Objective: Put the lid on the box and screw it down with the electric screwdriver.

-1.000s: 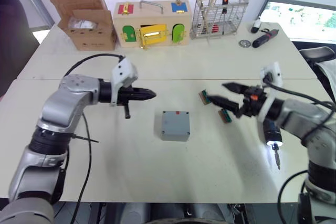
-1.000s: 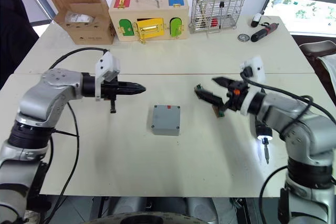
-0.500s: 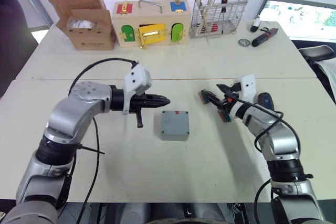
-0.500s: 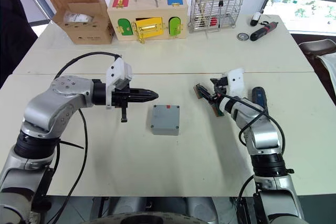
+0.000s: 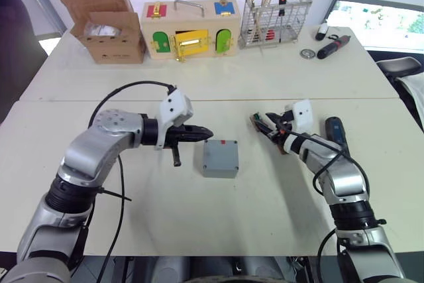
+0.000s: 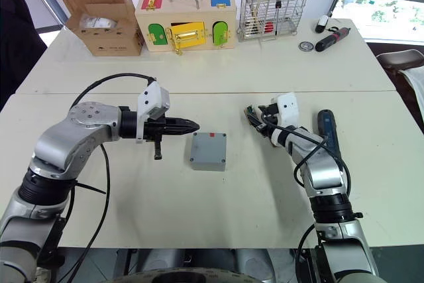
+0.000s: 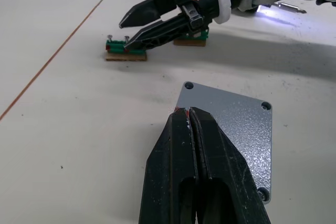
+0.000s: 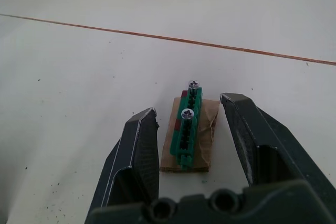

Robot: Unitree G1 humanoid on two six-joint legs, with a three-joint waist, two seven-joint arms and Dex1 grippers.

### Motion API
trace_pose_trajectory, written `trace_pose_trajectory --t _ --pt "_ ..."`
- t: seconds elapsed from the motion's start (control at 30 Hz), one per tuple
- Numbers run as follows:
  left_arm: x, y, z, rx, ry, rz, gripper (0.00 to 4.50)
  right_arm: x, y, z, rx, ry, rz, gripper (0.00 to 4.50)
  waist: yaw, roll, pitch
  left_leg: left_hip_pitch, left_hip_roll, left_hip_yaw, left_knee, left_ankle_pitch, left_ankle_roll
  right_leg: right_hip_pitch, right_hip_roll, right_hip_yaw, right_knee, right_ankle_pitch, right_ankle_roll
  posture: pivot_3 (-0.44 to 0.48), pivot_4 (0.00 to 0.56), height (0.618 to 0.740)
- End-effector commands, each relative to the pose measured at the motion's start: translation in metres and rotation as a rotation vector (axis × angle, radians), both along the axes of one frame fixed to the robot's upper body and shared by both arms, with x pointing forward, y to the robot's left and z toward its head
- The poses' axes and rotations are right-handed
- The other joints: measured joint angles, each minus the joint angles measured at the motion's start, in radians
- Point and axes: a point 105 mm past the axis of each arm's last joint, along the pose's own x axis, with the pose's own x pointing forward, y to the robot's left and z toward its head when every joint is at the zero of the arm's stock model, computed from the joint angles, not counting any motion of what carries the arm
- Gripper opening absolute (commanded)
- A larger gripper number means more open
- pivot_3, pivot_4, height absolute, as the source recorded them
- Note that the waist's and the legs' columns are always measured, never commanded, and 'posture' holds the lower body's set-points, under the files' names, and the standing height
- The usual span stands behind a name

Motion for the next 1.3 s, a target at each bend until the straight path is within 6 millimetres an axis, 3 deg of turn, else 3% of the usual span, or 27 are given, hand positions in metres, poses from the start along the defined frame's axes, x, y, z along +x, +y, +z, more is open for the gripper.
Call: trace_pose_trajectory --t 0.03,0.07,0.13,0.27,0.6,0.73,0.97,1.07,1.2,1.3 --pt "-0.002 -0.003 0.008 -0.007 -0.052 -0.020 0.00 0.001 0.003 0.009 0.005 -0.037 0.006 2.12 0.000 0.000 0.000 0.000 0.000 0.000 0.000 0.000 0.000 0.000 0.000 0.000 0.000 0.000 0.000 0.000 0.150 0.740" --pt "-0.002 -0.003 0.008 -0.006 -0.052 -0.020 0.00 0.001 0.003 0.008 0.006 -0.036 0.005 2.12 0.000 0.000 0.000 0.000 0.000 0.000 0.000 0.000 0.000 0.000 0.000 0.000 0.000 0.000 0.000 0.000 0.150 0.740" --pt "-0.001 -0.003 0.008 -0.007 -0.054 -0.018 0.00 0.001 0.004 0.007 0.003 -0.035 0.006 1.60 0.000 0.000 0.000 0.000 0.000 0.000 0.000 0.000 0.000 0.000 0.000 0.000 0.000 0.000 0.000 0.000 0.150 0.740" --pt "-0.001 -0.003 0.008 -0.009 -0.058 -0.017 0.00 0.001 0.004 0.006 0.001 -0.032 0.006 0.03 0.000 0.000 0.000 0.000 0.000 0.000 0.000 0.000 0.000 0.000 0.000 0.000 0.000 0.000 0.000 0.000 0.150 0.740" --pt "-0.001 -0.003 0.007 -0.010 -0.059 -0.017 0.00 0.001 0.002 0.010 -0.004 -0.042 -0.004 0.03 0.000 0.000 0.000 0.000 0.000 0.000 0.000 0.000 0.000 0.000 0.000 0.000 0.000 0.000 0.000 0.000 0.150 0.740" --pt "-0.001 -0.004 0.007 -0.010 -0.059 -0.019 0.00 0.000 0.000 0.026 0.004 -0.086 -0.004 0.03 0.000 0.000 0.000 0.000 0.000 0.000 0.000 0.000 0.000 0.000 0.000 0.000 0.000 0.000 0.000 0.000 0.150 0.740" --pt "0.000 -0.001 0.006 -0.009 -0.054 -0.016 0.00 -0.006 0.001 0.072 0.073 -0.176 0.010 0.03 0.000 0.000 0.000 0.000 0.000 0.000 0.000 0.000 0.000 0.000 0.000 0.000 0.000 0.000 0.000 0.000 0.150 0.740" --pt "0.000 -0.001 0.005 -0.008 -0.053 -0.018 0.00 -0.009 0.005 0.079 0.067 -0.177 0.028 0.03 0.000 0.000 0.000 0.000 0.000 0.000 0.000 0.000 0.000 0.000 0.000 0.000 0.000 0.000 0.000 0.000 0.150 0.740" --pt "0.000 0.006 0.008 0.005 -0.052 -0.018 0.00 -0.040 0.029 0.095 0.150 -0.124 0.214 0.03 0.001 0.000 0.000 0.000 0.000 0.000 0.000 0.000 0.000 0.000 0.000 0.000 0.000 0.000 0.000 0.000 0.150 0.740" --pt "-0.004 0.017 0.006 0.045 -0.038 -0.033 0.00 -0.072 0.047 0.087 0.120 -0.031 0.370 0.03 0.001 0.000 0.000 -0.001 0.000 -0.001 -0.001 0.000 0.000 0.000 0.000 0.000 0.000 0.000 0.000 0.000 0.150 0.740"
